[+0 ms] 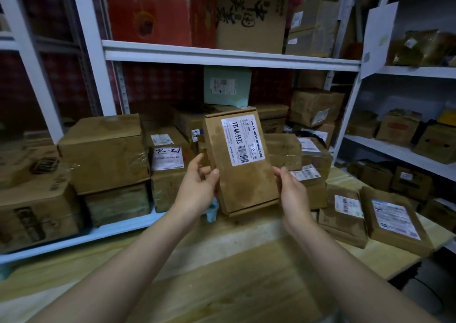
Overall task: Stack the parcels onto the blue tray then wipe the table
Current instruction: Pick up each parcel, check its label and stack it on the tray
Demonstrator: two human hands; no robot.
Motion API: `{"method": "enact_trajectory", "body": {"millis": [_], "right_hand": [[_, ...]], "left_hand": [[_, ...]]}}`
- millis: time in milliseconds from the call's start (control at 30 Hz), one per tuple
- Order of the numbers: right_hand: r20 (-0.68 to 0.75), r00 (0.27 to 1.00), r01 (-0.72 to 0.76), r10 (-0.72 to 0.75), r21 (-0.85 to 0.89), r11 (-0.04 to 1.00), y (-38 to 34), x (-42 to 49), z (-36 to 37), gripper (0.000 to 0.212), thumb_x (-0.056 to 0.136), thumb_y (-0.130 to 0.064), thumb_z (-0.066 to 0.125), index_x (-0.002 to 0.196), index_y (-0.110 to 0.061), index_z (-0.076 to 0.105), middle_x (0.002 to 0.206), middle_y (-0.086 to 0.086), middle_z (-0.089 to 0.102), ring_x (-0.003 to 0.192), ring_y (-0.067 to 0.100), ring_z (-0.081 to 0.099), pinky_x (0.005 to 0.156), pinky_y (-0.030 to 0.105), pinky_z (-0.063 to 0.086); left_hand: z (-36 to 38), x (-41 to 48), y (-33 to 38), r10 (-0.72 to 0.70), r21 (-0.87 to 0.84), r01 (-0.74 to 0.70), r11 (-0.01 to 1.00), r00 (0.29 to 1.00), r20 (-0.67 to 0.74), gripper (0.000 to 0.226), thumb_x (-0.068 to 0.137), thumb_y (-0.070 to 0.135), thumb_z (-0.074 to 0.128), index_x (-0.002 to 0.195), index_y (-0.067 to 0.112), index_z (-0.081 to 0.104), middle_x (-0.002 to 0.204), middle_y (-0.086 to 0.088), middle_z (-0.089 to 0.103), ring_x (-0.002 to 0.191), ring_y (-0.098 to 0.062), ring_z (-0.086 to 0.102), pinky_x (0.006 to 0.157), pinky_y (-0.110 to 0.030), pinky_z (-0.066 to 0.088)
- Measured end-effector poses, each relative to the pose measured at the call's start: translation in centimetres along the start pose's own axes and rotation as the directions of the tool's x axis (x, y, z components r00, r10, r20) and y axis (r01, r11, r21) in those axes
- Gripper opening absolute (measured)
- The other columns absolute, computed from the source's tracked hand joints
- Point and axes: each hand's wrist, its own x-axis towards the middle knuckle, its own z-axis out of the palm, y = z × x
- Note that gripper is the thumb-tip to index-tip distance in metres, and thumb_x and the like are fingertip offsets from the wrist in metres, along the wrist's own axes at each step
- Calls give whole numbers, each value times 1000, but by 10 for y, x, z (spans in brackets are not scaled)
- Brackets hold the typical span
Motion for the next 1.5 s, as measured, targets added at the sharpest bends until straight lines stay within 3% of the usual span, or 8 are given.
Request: {"method": "enact_trajectory", "body": {"millis": [167,367,600,867,1100,1233,1333,1500], "right_hand": [[20,998,-57,56,37,998,3,-1,9,33,104,-41,45,109,-25,73,108,2,76,105,21,69,102,44,51],[22,1000,-21,20,62,998,5,1,13,23,102,-30,53,103,-20,74,102,-2,77,103,18,71,101,43,52],[89,996,-10,-1,126,992,2,3,2,28,100,-29,56,125,-21,67,114,-1,75,109,18,69,90,39,56],[103,992,-101,68,359,928,-5,0,-14,38,96,-16,59,134,-16,60,121,7,71,112,17,67,96,31,51],[190,956,-280,222,384,880,0,7,-24,35,100,-28,57,133,-17,57,123,14,68,121,32,60,107,57,43],[245,931,-355,272,426,832,3,9,-25,28,100,-34,55,121,-15,57,120,20,64,114,38,61,90,55,54],[236,937,-345,259,494,798,-1,10,-25,18,102,-27,55,110,-12,61,113,22,67,104,35,65,80,48,61],[225,951,-305,212,564,767,1,13,-30,30,98,-27,59,123,-11,61,119,21,70,110,31,69,97,46,55]], "left_hand": [[-11,-2,-4,25,-2,-25,1000,999,41,60,99,15,52,151,25,26,131,6,59,111,-9,60,101,-37,49],[-16,-3,-9,33,-17,-31,999,996,80,50,98,9,52,143,26,40,127,9,62,105,-3,64,79,-20,54],[-12,-5,-12,83,48,-88,995,993,81,53,95,-1,52,128,41,46,129,16,56,119,-2,52,108,-37,43],[2,-1,-12,168,101,-170,980,985,29,47,96,8,51,132,39,50,126,6,60,114,-17,59,97,-45,52],[17,-7,-9,193,90,-199,976,978,73,44,98,3,47,128,33,57,112,11,67,105,-14,60,94,-36,48],[19,-11,-7,142,39,-145,989,988,58,47,98,-2,44,133,28,52,106,15,65,97,-4,59,93,-31,48],[18,-7,-8,114,-8,-114,993,993,43,37,100,3,44,132,20,51,110,9,67,110,-9,61,100,-36,45],[12,-4,-2,-46,-103,53,993,997,64,30,104,32,39,114,20,65,119,-1,66,113,-14,59,94,-32,51]]}}
